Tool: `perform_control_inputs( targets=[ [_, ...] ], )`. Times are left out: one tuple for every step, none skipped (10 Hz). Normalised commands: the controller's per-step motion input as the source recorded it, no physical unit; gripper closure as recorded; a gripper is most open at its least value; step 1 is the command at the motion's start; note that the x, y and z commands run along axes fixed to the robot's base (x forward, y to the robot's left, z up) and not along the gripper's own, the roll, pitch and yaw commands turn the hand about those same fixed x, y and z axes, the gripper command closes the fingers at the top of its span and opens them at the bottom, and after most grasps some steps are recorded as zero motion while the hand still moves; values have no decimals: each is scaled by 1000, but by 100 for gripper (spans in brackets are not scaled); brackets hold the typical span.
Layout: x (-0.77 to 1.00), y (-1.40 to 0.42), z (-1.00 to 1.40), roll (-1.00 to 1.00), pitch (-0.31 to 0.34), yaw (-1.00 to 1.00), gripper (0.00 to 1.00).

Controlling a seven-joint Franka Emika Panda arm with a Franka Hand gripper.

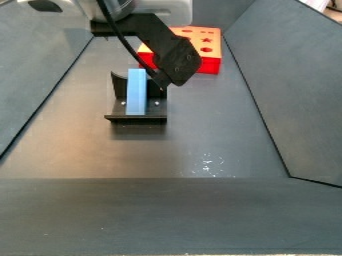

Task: Pick up the arch object. Move up. Place the arch object on the fixture. Regrasp the arch object. Rotate the arch object. Move to above the board. Insert the arch object.
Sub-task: Regrasp the arch object.

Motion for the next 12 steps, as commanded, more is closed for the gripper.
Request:
perform_control_inputs(
  targets=[
    [-122, -846, 719, 1000, 51, 24, 0],
    [-125, -731, 611, 1000, 43, 23, 0],
    [-116, -526, 362, 1000, 33, 21, 0],
    [-78, -360, 148, 1000, 30, 21, 0],
    [-32, -184, 24, 1000, 30, 21, 0],
    [-5, -8, 12, 1000, 34, 21, 0],
    [1, -13, 1, 1000, 34, 21, 0],
    [-3, -35, 0, 1000, 31, 21, 0],
    [-18, -26, 9, 1000, 27, 21, 0],
    [-24, -22, 5, 1000, 21, 21, 0],
    [-22, -22, -2, 1000, 17, 22, 0],
    [-17, -22, 4, 1000, 10, 23, 0]
  ],
)
